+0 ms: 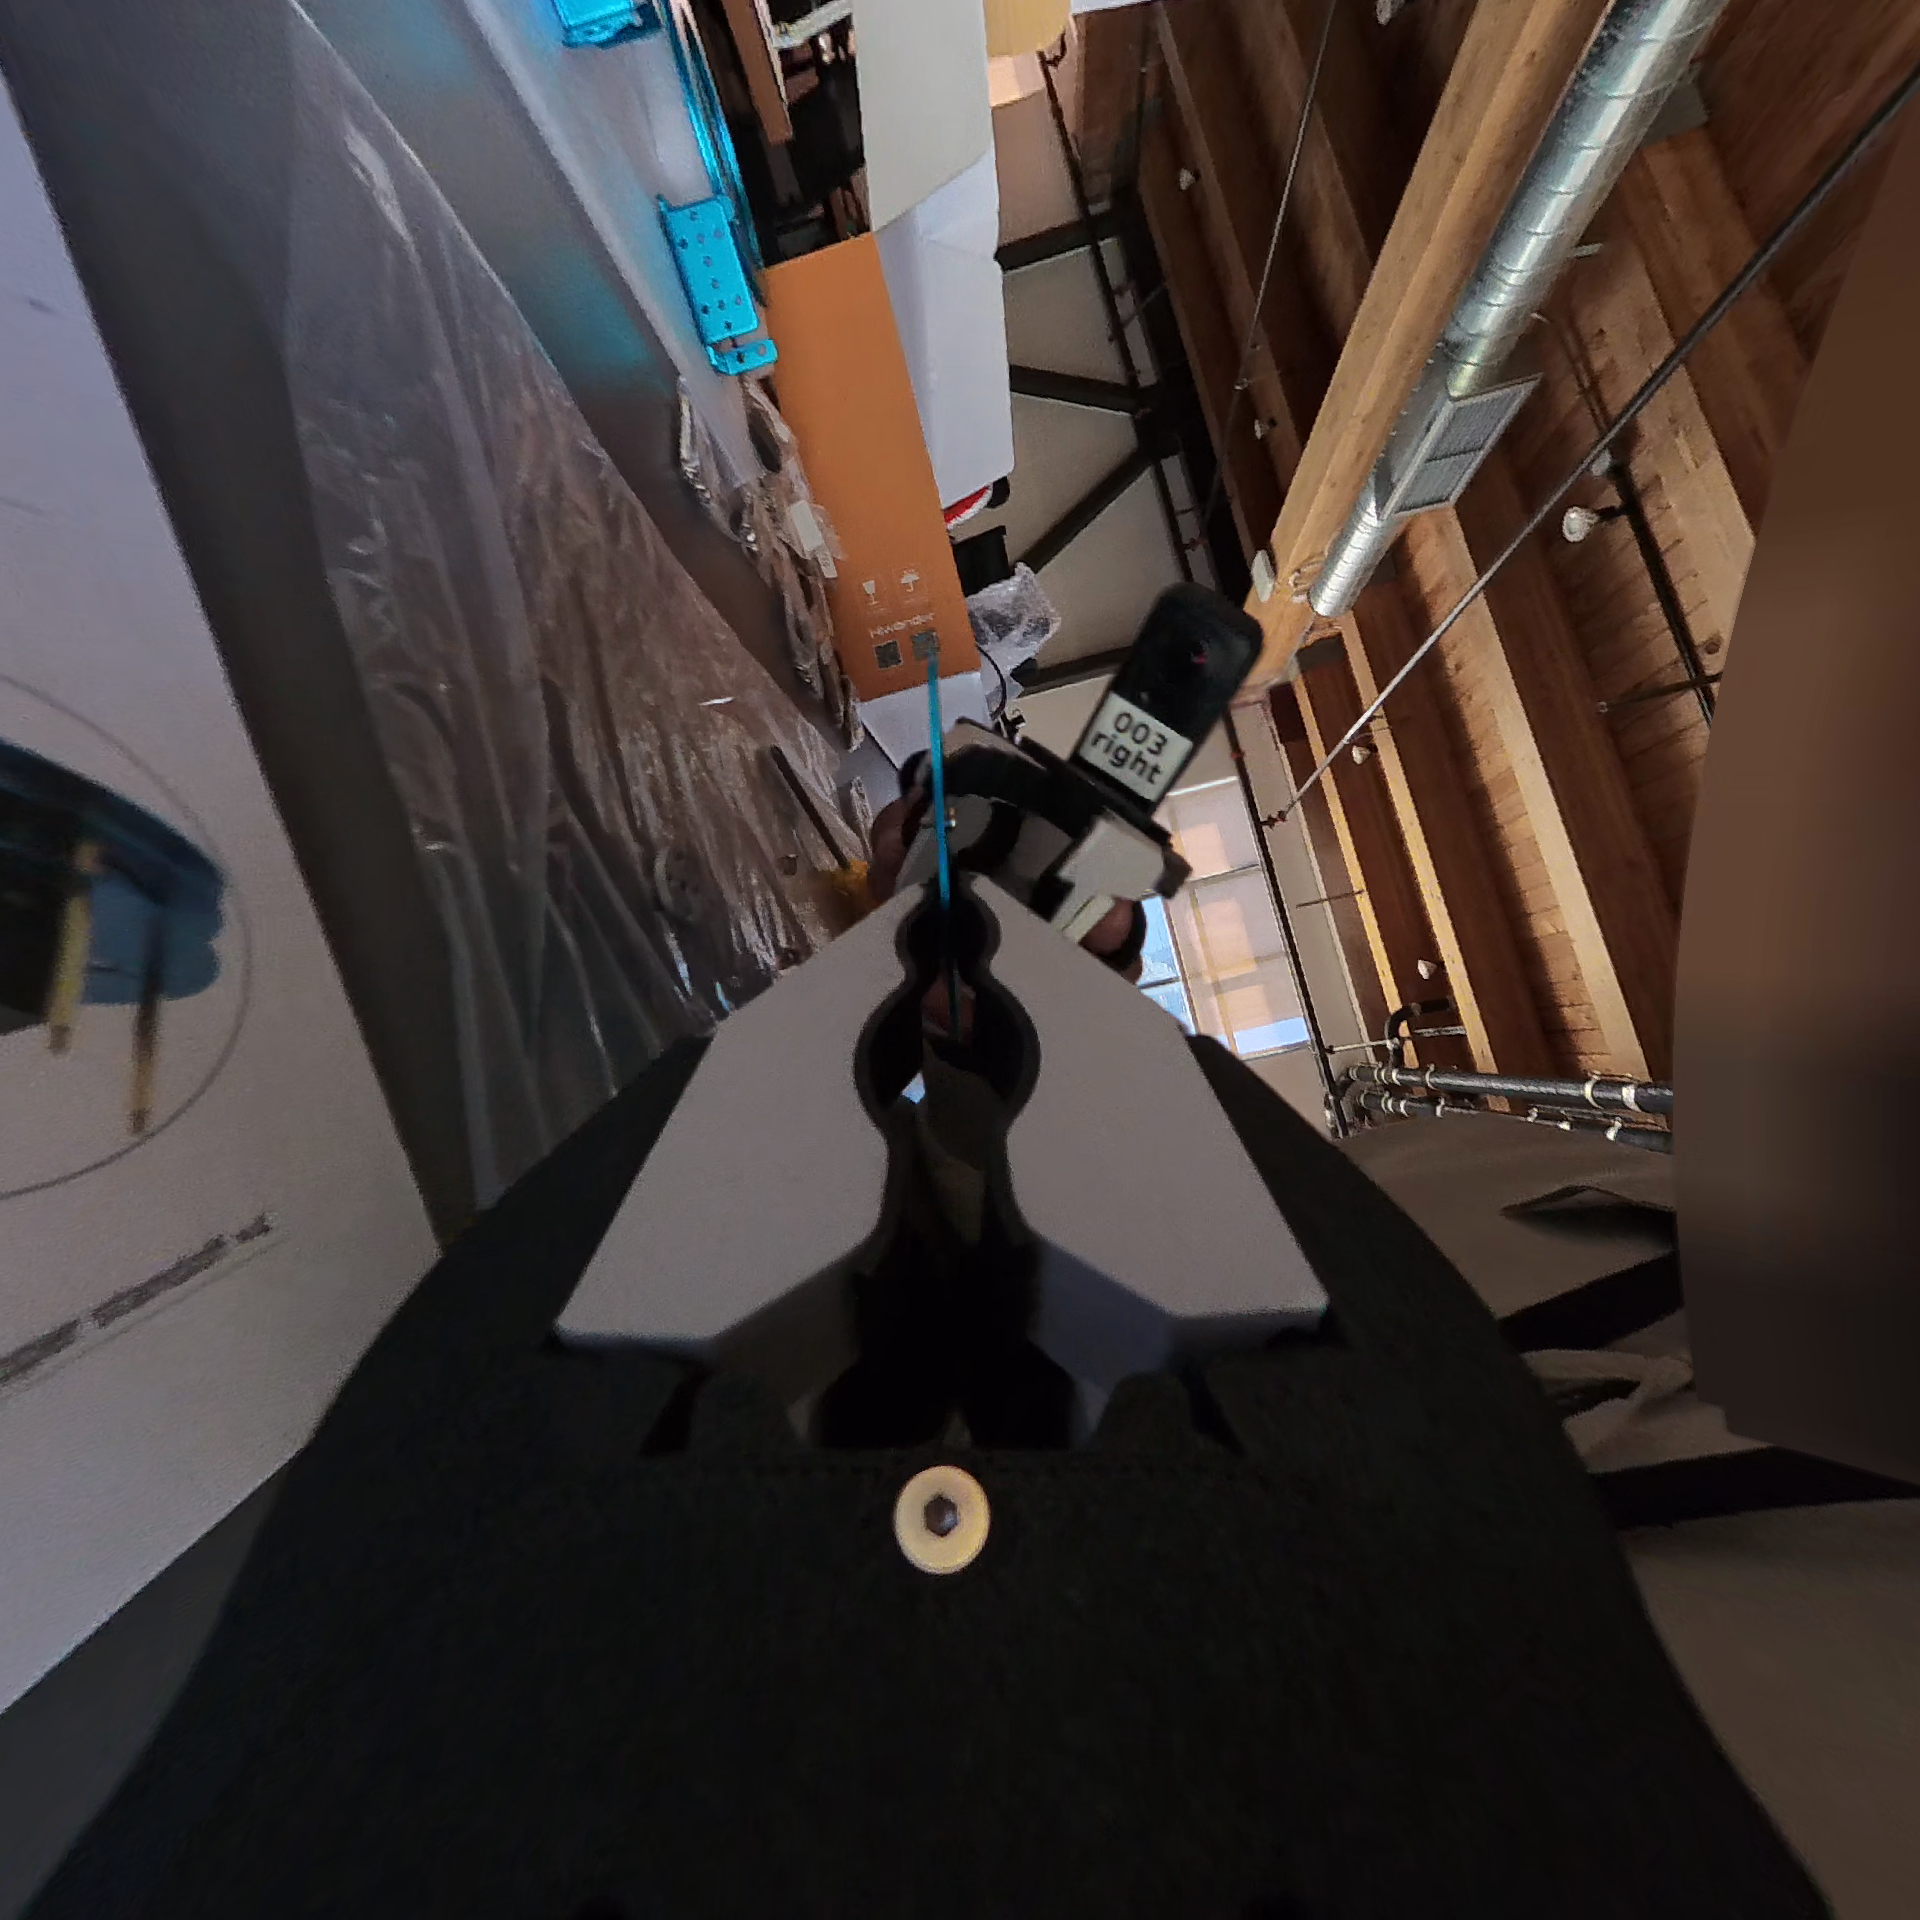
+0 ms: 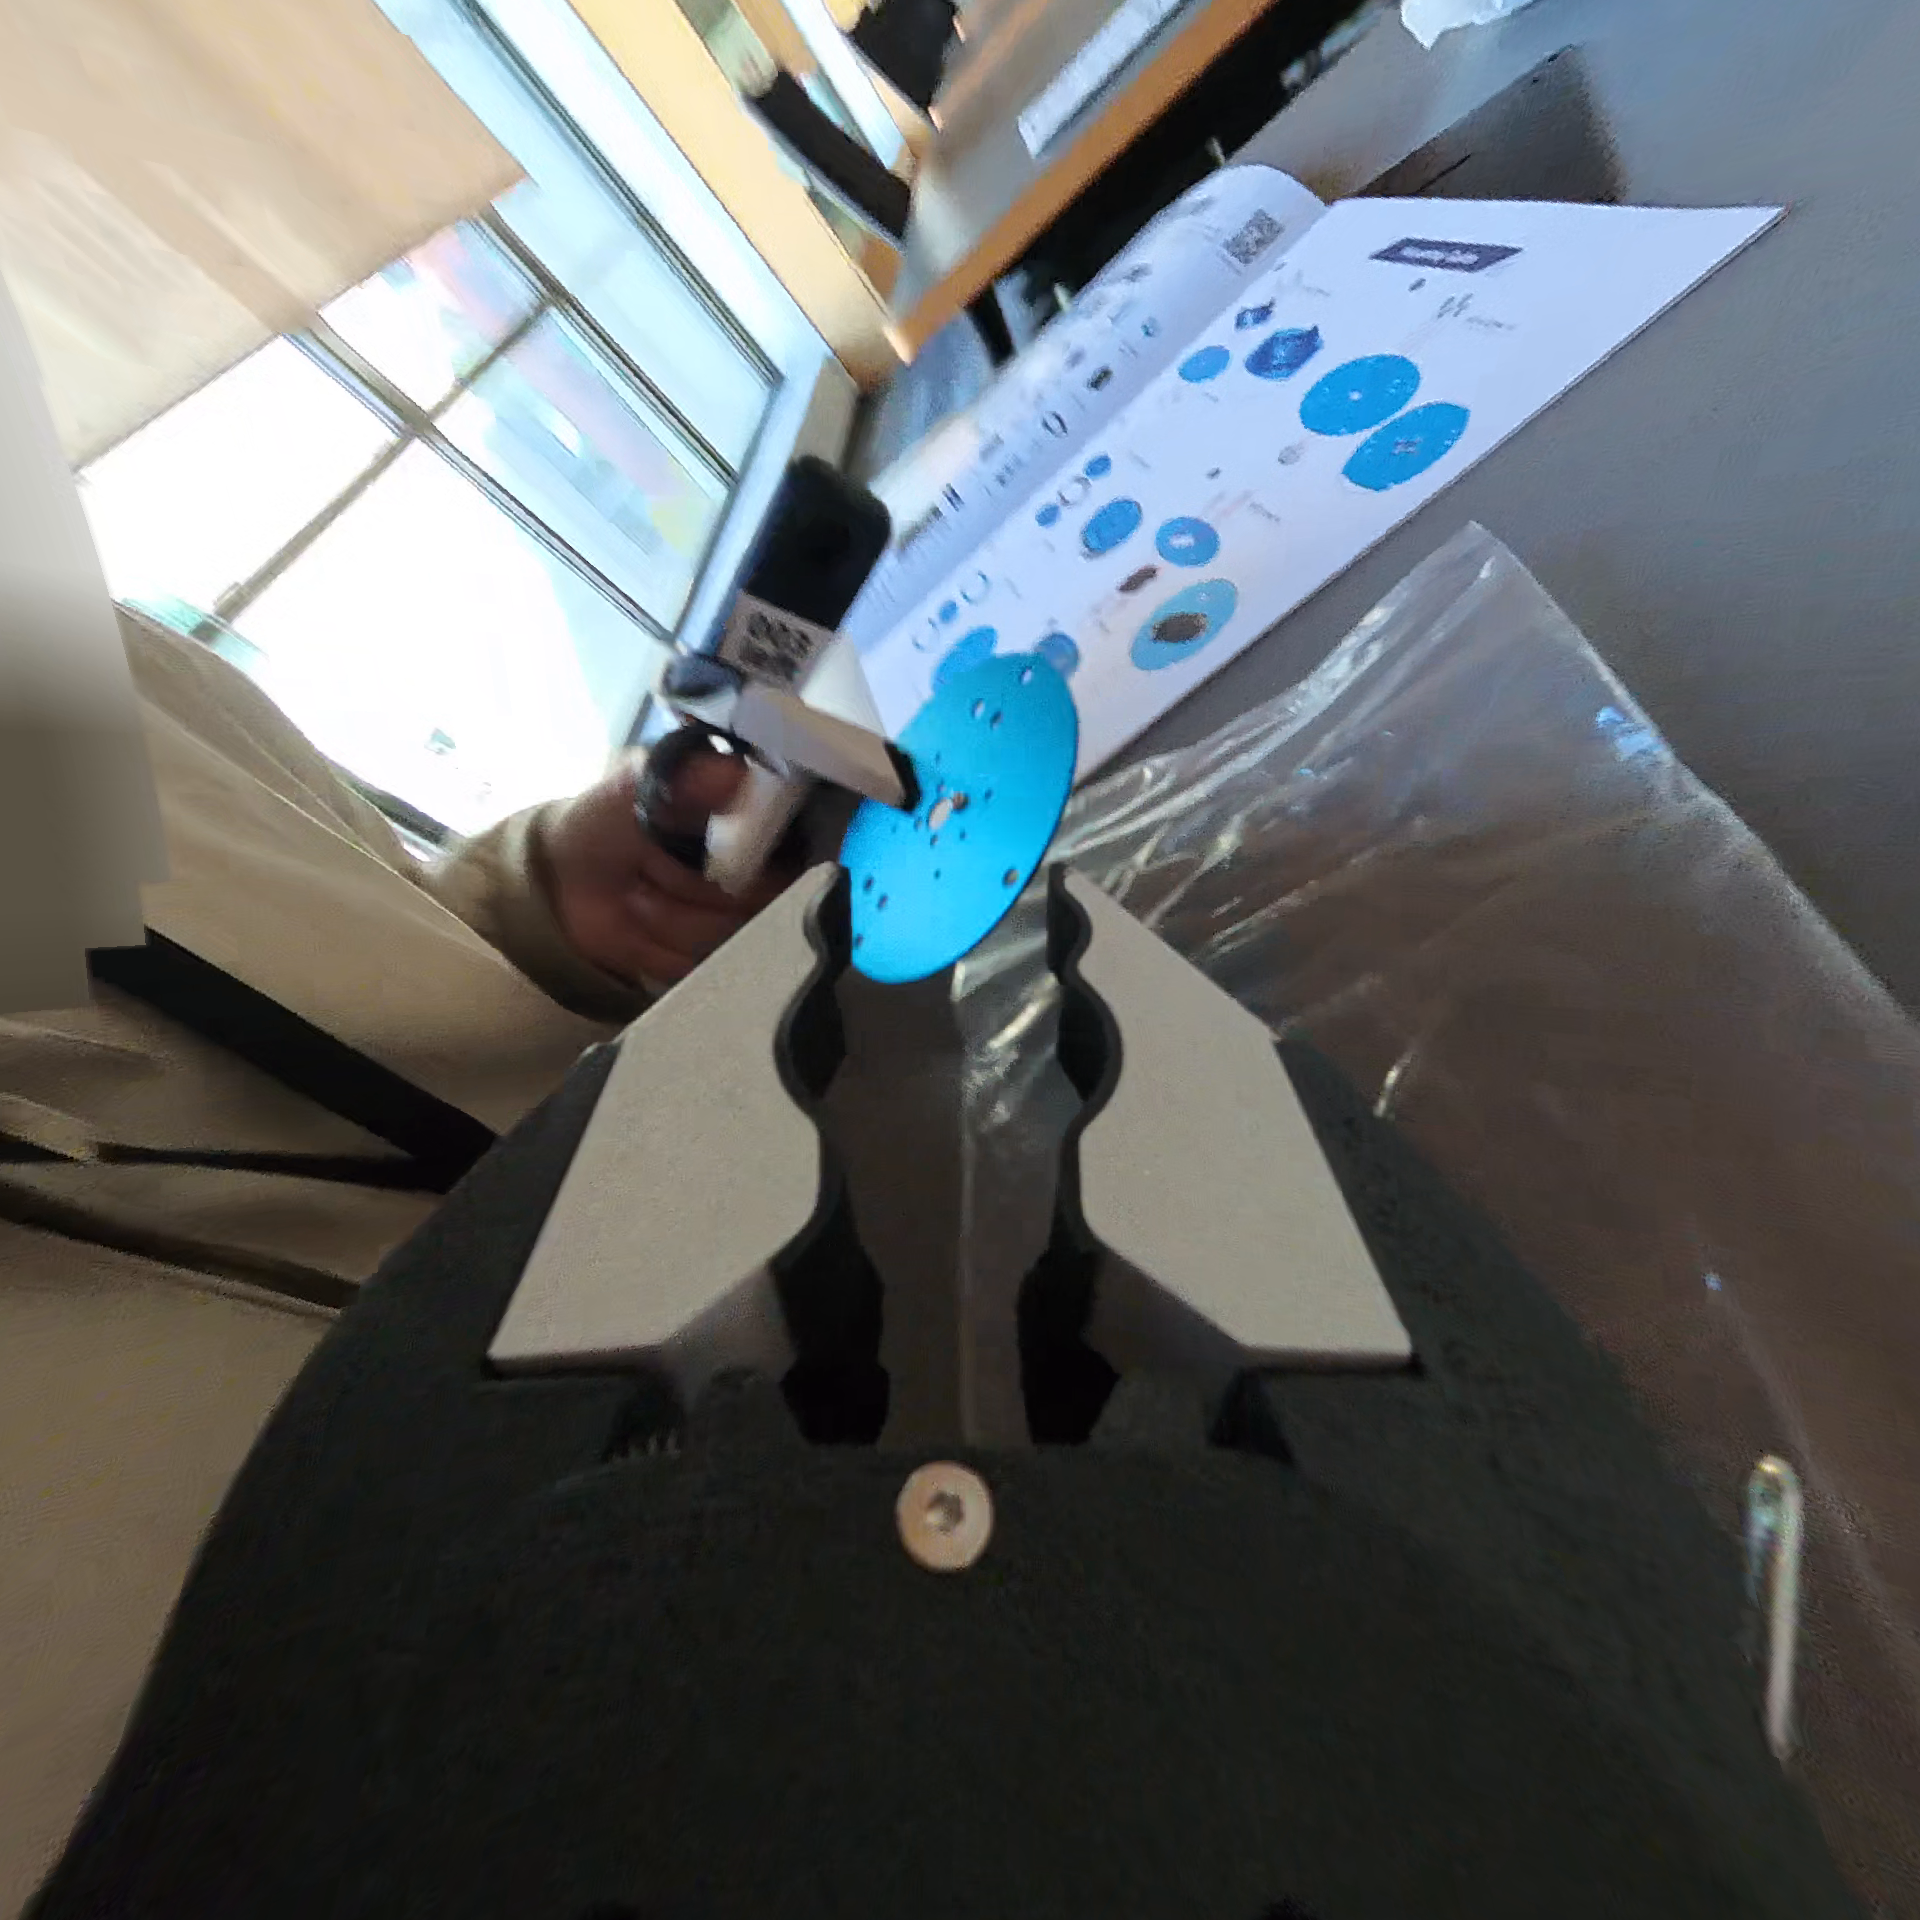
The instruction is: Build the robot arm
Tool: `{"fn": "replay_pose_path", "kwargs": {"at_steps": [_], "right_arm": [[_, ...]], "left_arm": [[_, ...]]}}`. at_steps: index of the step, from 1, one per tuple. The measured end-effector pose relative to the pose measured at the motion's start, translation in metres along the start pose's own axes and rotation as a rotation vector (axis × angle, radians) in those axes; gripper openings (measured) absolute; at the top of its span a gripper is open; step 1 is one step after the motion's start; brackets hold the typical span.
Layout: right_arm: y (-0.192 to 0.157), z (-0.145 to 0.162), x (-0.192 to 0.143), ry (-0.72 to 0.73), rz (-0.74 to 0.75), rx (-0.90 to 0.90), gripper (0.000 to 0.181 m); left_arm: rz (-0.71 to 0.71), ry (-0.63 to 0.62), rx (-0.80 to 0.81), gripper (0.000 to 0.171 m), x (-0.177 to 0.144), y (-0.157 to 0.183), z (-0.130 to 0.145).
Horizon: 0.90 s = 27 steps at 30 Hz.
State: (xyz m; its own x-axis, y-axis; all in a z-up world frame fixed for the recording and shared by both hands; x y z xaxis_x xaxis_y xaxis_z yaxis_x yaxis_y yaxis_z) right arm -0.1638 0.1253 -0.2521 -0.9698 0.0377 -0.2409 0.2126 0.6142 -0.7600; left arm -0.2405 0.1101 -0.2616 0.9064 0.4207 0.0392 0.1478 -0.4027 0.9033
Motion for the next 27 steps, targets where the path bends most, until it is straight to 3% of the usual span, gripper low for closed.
{"fn": "replay_pose_path", "kwargs": {"at_steps": [3,7,12,22,27], "right_arm": [[0.003,-0.004,-0.003,0.031,-0.075,0.154,0.034],[0.003,0.006,0.006,-0.031,-0.084,0.244,0.032],[-0.007,0.005,0.008,-0.018,-0.206,0.325,0.016],[-0.016,0.005,0.008,-0.005,-0.327,0.382,0.001],[-0.025,0.009,0.001,-0.052,-0.342,0.29,0.001]], "left_arm": [[0.037,-0.001,0.006,0.001,0.004,0.006,0.003],[0.042,-0.018,0.073,0.001,0.009,0.013,0.008],[0.027,-0.034,0.145,0.001,0.011,0.016,0.009],[0.022,-0.045,0.261,0.001,0.014,0.027,0.01],[0.073,-0.106,0.318,0.003,0.014,0.035,0.018]]}}
Point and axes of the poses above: each gripper's, where its closed fingertips meet, x out along the fingers, z out of its underside, y = z × x across the jaws, the point moved 2 cm from there along -x, back along the fingers, and after that the axes turned 11 degrees about x, right-handed, at the moved point
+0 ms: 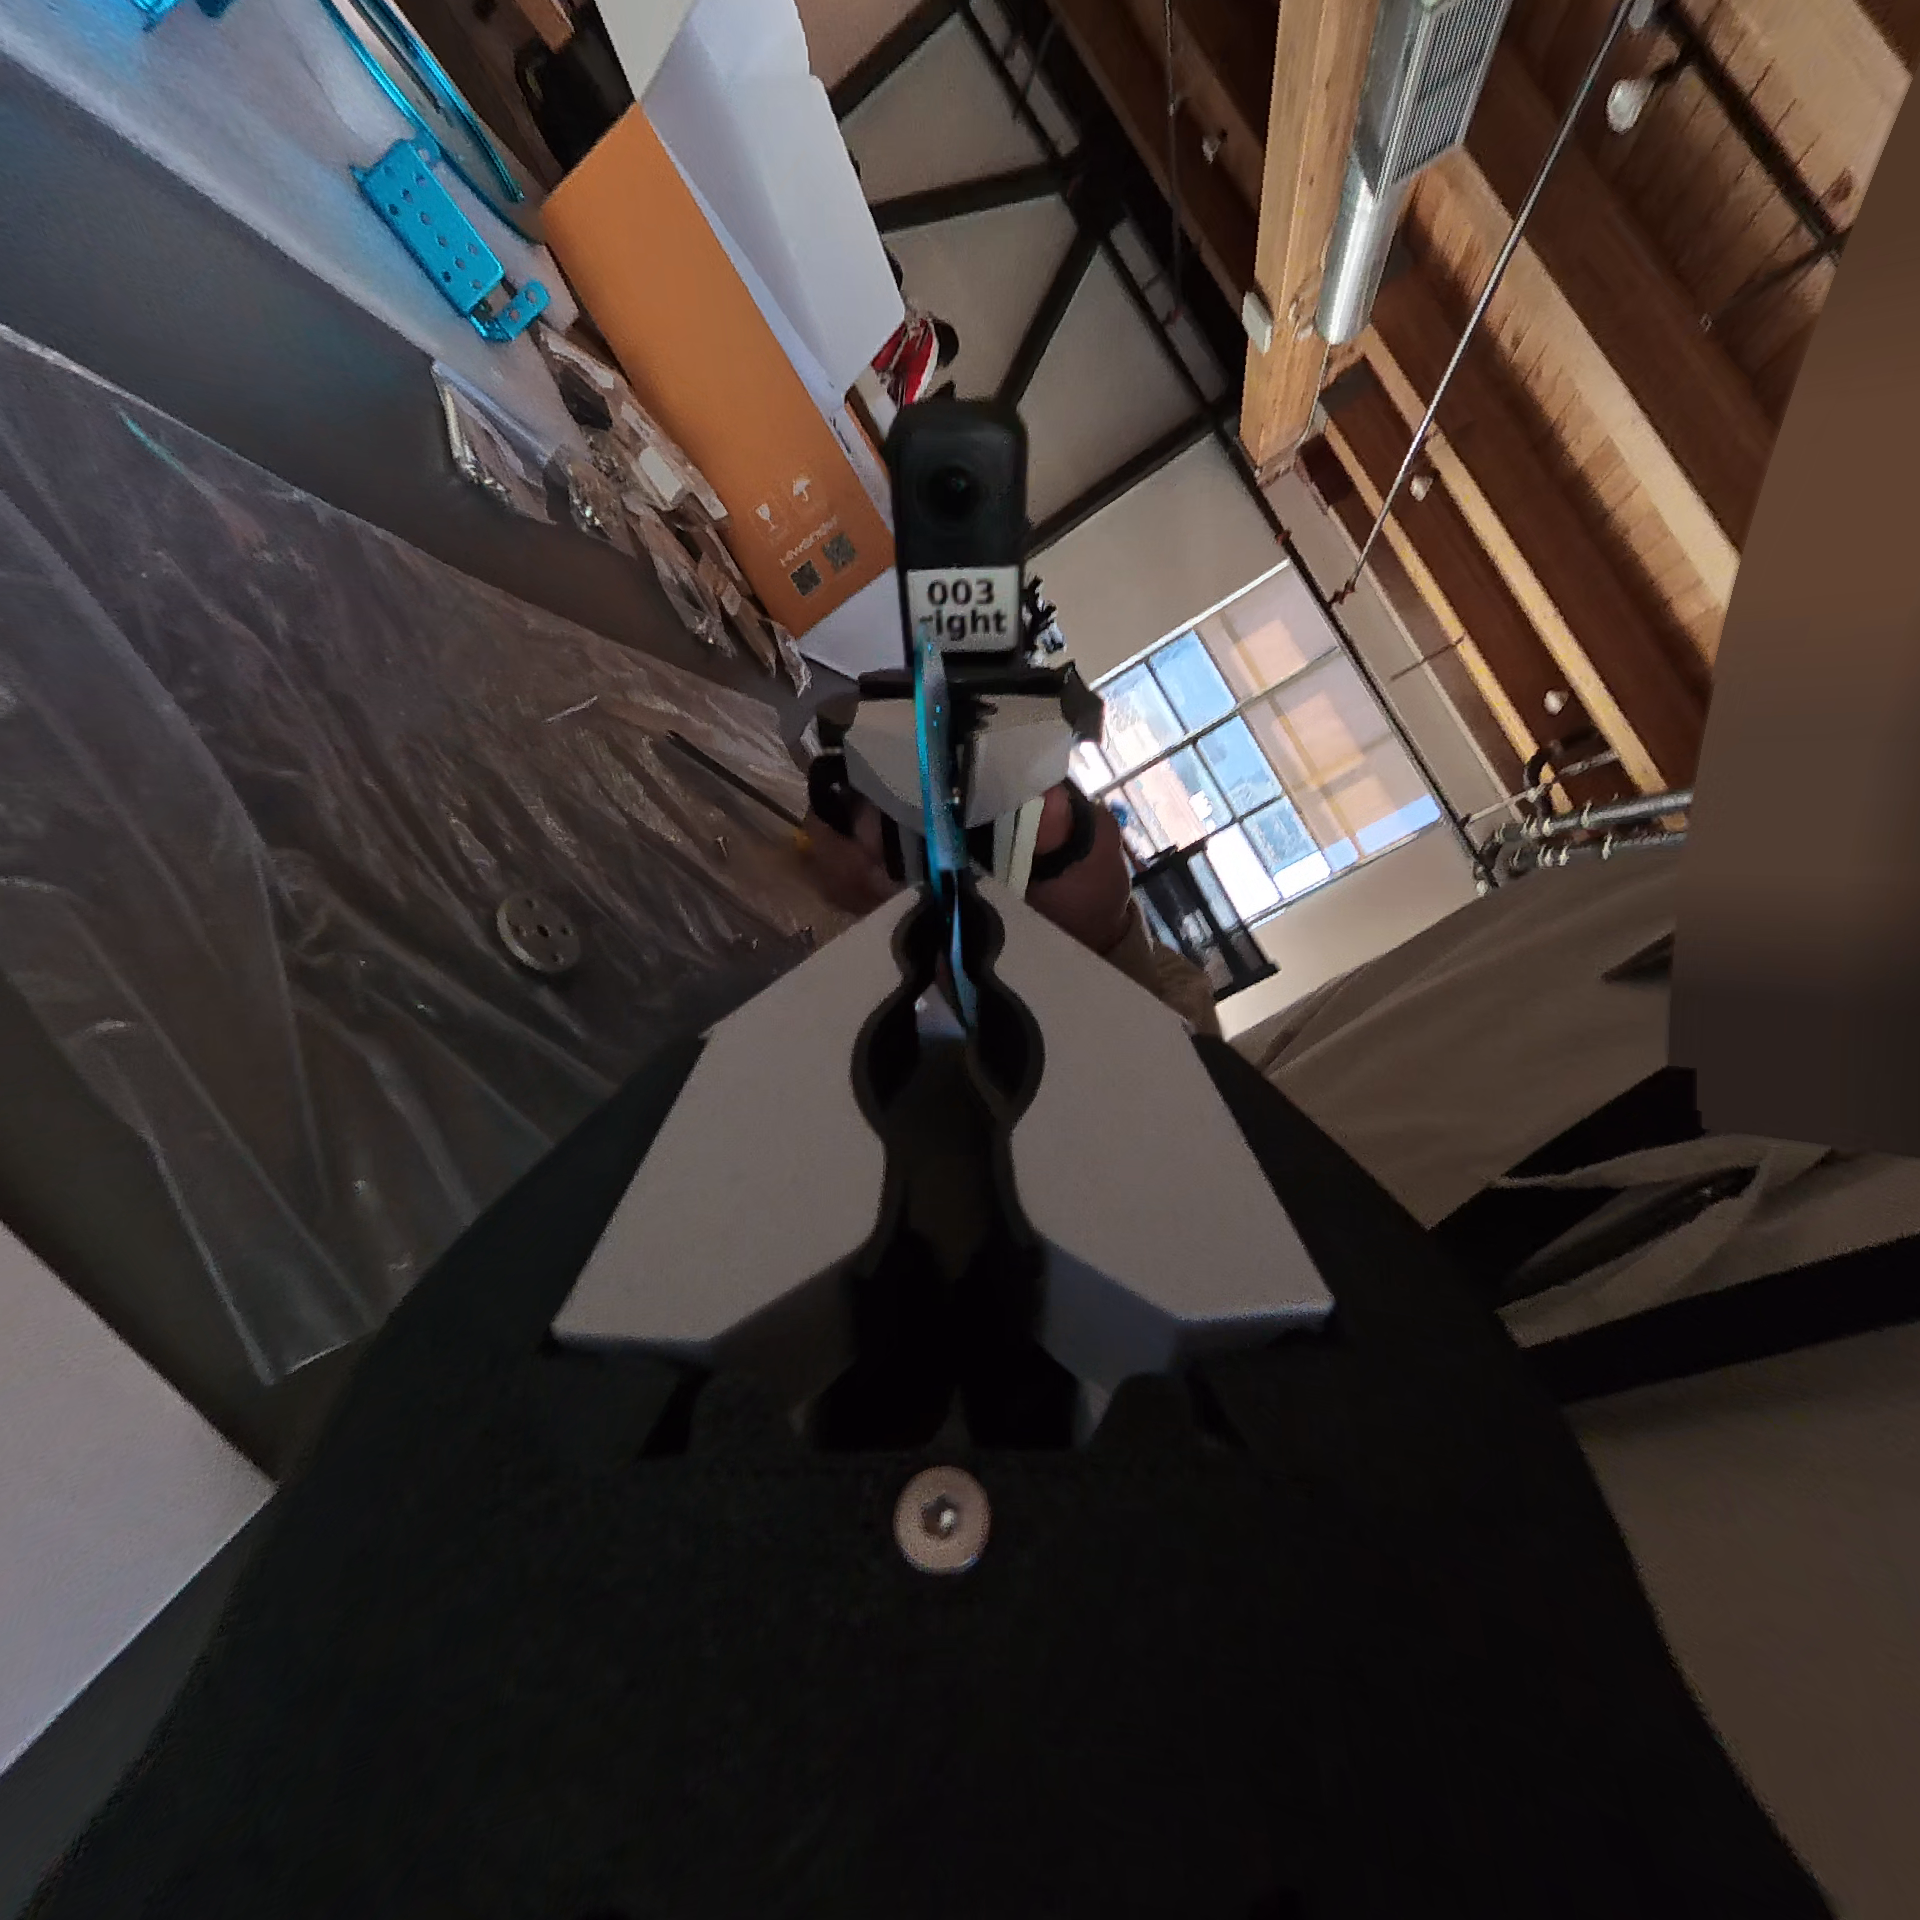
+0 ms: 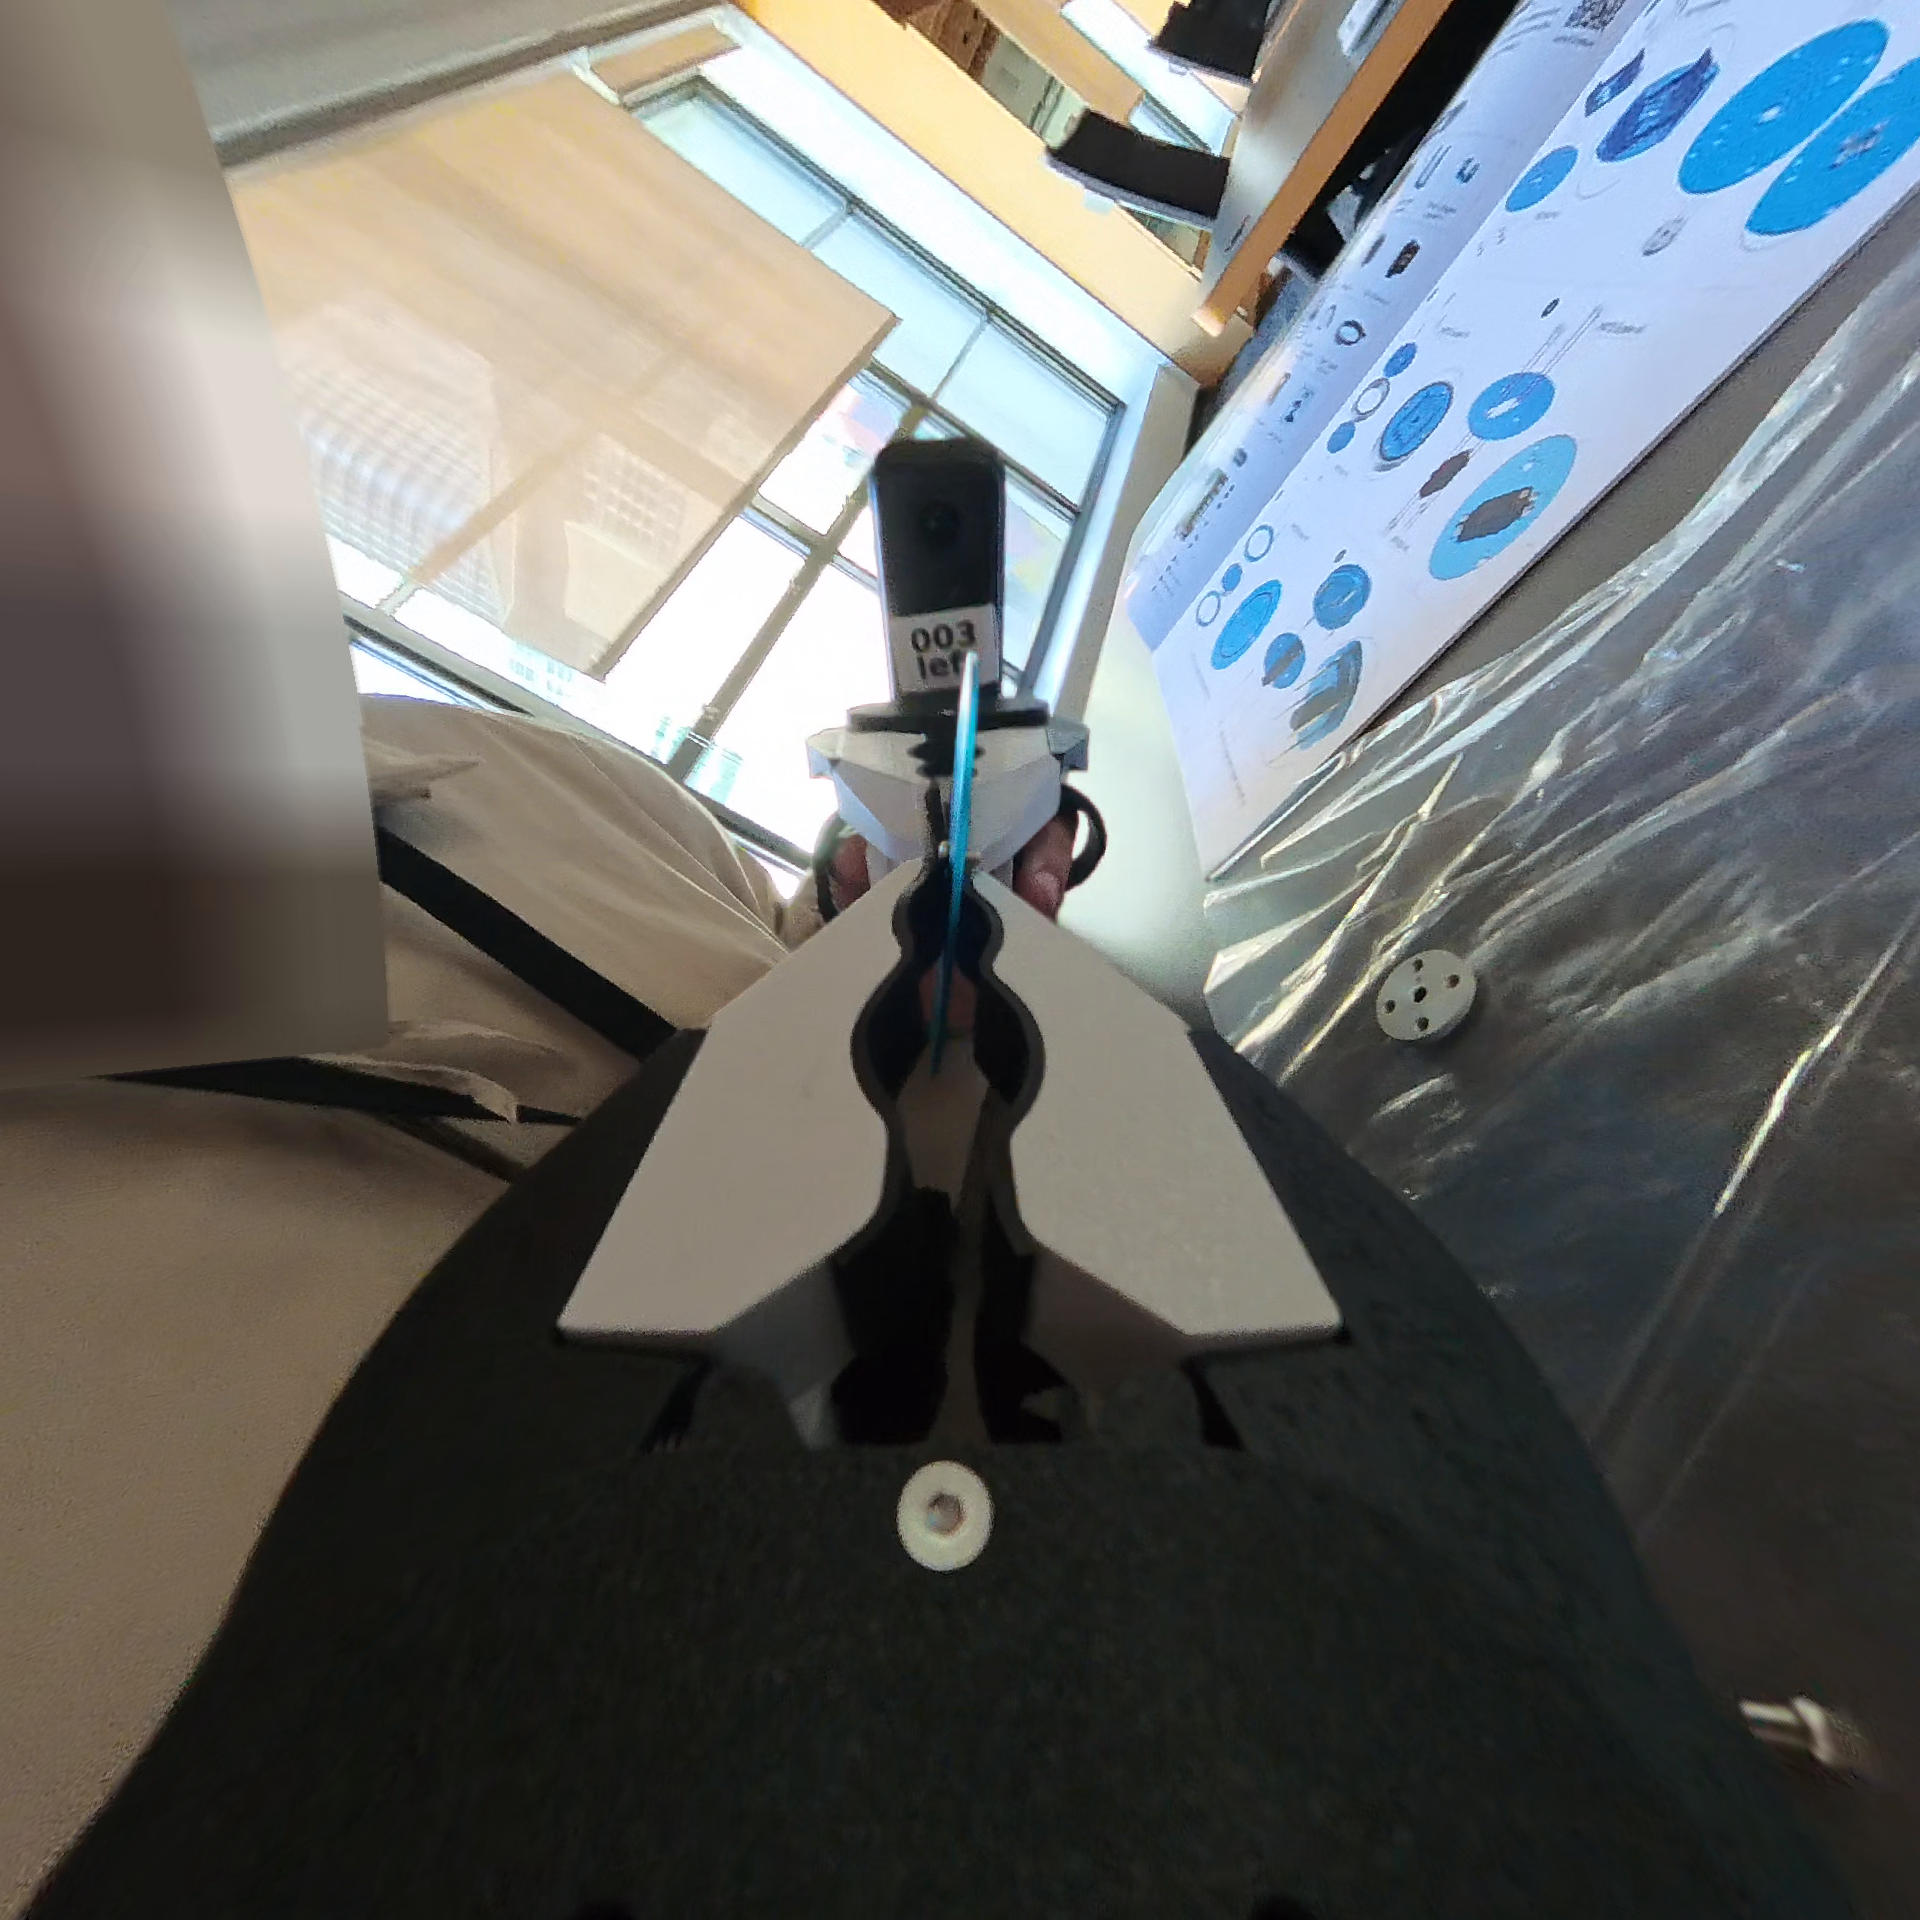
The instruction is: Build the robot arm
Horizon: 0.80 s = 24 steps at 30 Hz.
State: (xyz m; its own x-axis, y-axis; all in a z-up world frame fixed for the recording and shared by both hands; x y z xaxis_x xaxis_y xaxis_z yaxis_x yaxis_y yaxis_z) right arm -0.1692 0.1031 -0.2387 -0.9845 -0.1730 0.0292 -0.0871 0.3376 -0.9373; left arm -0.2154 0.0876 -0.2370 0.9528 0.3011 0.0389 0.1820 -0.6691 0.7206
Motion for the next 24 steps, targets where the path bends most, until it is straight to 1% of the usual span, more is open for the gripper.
{"fn": "replay_pose_path", "kwargs": {"at_steps": [2,4,5,6,7,9,10,12,14,18,21,24], "right_arm": [[-0.002,0.0,-0.006,-0.021,0.045,-0.084,0.001],[-0.004,-0.003,-0.019,-0.02,0.121,-0.17,0.001],[-0.001,-0.003,-0.026,-0.032,0.201,-0.232,0.001],[0.002,-0.001,-0.032,-0.055,0.268,-0.307,0.001],[0.001,0.001,-0.036,-0.069,0.304,-0.372,0.001],[-0.01,0.012,-0.036,-0.104,0.279,-0.469,0.001],[-0.013,0.015,-0.035,-0.105,0.271,-0.497,0.001],[-0.01,0.019,-0.033,-0.097,0.289,-0.554,0.0],[-0.009,0.018,-0.033,-0.077,0.305,-0.625,0.0],[-0.021,0.016,-0.037,-0.037,0.311,-0.767,0.0],[-0.016,0.016,-0.041,-0.043,0.331,-0.745,0.0],[-0.014,0.015,-0.043,-0.041,0.318,-0.722,0.0]], "left_arm": [[-0.003,-0.043,0.071,0.025,-0.003,0.0,-0.002],[-0.05,-0.087,0.165,0.026,-0.011,-0.007,-0.01],[-0.087,-0.131,0.233,0.026,-0.013,-0.013,-0.012],[-0.132,-0.21,0.321,0.026,-0.014,-0.02,-0.009],[-0.184,-0.316,0.428,0.027,-0.014,-0.029,-0.002],[-0.279,-0.494,0.65,0.031,-0.012,-0.045,0.009],[-0.289,-0.557,0.727,0.031,-0.008,-0.05,0.013],[-0.29,-0.626,0.814,0.031,0.0,-0.057,0.015],[-0.241,-0.683,0.851,0.031,0.009,-0.059,0.019],[-0.191,-0.812,0.9,0.031,0.02,-0.073,0.028],[-0.166,-0.86,0.874,0.031,0.026,-0.079,0.034],[-0.154,-0.853,0.852,0.02,0.031,-0.082,0.034]]}}
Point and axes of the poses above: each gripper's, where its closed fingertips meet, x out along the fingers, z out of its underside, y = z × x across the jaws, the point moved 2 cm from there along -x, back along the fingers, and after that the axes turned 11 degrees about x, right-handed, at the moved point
